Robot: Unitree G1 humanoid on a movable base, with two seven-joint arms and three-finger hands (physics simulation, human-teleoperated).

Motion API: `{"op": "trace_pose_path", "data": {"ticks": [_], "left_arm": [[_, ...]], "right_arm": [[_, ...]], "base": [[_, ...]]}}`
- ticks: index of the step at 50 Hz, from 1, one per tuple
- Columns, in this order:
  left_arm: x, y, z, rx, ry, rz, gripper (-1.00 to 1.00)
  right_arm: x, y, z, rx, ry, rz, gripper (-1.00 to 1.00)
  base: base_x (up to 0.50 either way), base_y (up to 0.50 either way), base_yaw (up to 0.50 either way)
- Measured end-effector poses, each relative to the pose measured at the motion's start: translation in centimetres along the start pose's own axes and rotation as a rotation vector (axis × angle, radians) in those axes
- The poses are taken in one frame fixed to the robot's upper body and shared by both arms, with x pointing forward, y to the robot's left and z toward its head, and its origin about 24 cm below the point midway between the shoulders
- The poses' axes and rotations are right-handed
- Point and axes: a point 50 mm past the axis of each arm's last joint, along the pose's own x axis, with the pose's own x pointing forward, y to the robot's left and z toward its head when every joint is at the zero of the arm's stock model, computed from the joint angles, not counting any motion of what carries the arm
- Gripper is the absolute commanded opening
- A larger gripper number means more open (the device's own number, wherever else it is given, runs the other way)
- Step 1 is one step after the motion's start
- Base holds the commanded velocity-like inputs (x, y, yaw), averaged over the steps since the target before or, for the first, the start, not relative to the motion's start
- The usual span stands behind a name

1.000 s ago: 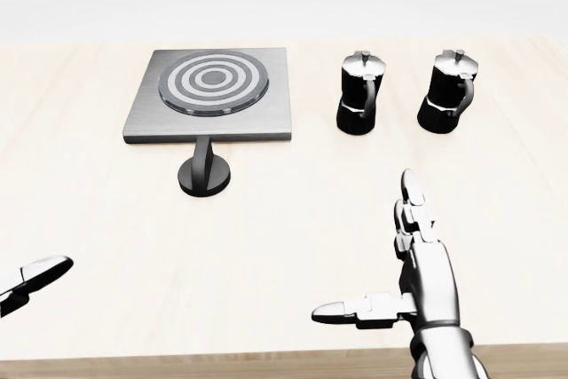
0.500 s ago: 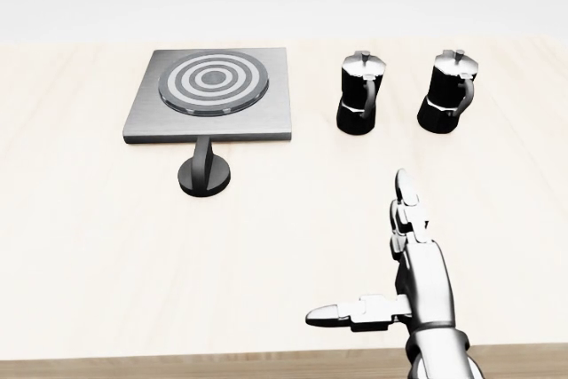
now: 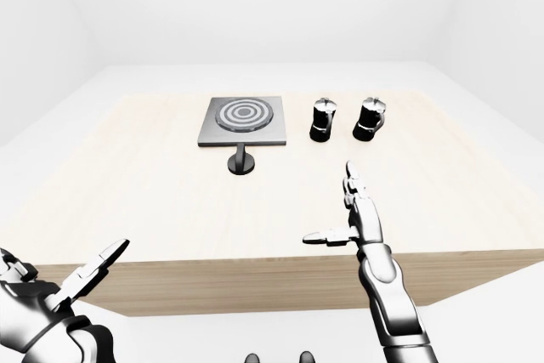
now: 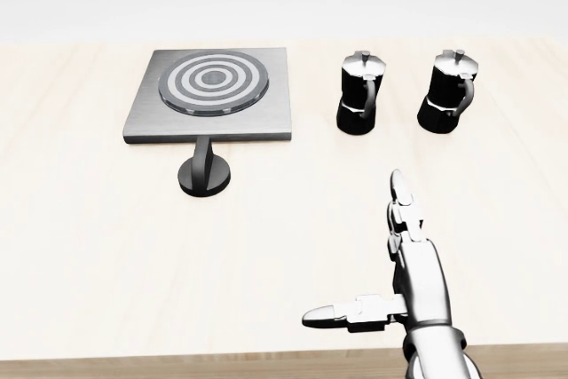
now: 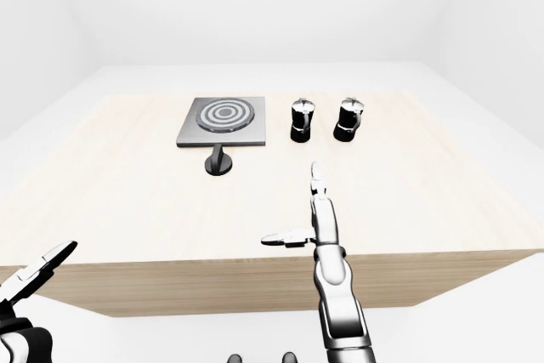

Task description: Turn off the stove.

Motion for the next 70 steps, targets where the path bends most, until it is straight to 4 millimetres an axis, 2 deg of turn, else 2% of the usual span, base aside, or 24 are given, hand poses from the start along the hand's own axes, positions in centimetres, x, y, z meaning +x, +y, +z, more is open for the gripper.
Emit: {"op": "trace_pose_path", "data": {"ticks": [22, 51, 70], "left_arm": [[-0.12, 0.13, -0.19, 0.017, 0.006, 0.015, 1.0], [-0.35, 0.12, -0.54, 0.043, 0.018, 0.016, 1.0], [-0.43, 0.02, -0.81, 0.053, 0.027, 0.012, 1.0]], "right_arm": [[-0.41, -0.08, 0.33, 0.006, -0.017, -0.004, 1.0], [-0.61, 0.09, 0.63, 0.006, -0.031, 0.012, 1.0], [-0.62, 0.05, 0.54, 0.004, -0.028, 0.01, 1.0]], "base": [[0.0, 0.0, 0.0], [0.01, 0.33, 0.0], [0.01, 0.18, 0.0]]}}
